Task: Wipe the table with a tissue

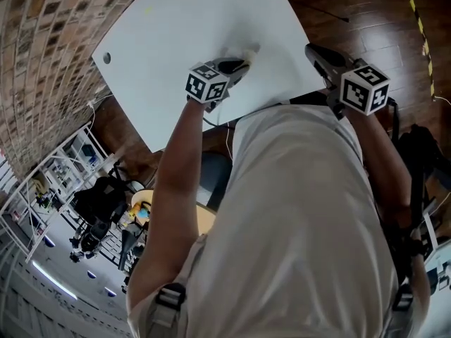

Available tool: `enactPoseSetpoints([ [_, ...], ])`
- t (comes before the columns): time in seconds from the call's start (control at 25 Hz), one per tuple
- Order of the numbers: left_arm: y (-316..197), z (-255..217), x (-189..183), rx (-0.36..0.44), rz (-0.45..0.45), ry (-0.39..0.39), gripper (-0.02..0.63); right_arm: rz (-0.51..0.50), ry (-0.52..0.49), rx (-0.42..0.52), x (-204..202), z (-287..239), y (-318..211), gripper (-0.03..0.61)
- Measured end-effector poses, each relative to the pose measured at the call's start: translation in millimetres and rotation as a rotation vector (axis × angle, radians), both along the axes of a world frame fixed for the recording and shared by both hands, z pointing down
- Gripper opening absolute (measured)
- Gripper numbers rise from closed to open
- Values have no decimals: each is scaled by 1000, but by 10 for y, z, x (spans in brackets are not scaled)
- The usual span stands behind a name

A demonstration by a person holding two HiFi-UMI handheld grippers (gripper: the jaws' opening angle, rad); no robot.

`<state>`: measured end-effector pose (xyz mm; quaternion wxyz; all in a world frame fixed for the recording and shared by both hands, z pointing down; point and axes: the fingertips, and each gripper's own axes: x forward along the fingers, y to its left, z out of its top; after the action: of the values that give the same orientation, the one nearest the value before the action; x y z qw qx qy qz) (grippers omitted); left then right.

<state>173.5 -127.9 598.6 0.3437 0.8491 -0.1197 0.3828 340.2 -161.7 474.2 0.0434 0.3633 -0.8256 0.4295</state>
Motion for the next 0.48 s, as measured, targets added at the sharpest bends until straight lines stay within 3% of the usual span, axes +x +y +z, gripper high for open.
enactPoseSetpoints([
  [0.2,165,-6,-94,-61,-242,57,67,-18,-7,-1,1,2,10,6],
  [0.28,246,-1,7,-91,-285,75,67,-33,-12,-3,-24,18,20,6],
  [0.36,389,-12,186,-128,-268,93,67,-49,-16,-4,-55,20,38,6],
  [0.48,674,-40,502,-166,-167,99,69,-60,-18,-8,-78,17,51,6],
])
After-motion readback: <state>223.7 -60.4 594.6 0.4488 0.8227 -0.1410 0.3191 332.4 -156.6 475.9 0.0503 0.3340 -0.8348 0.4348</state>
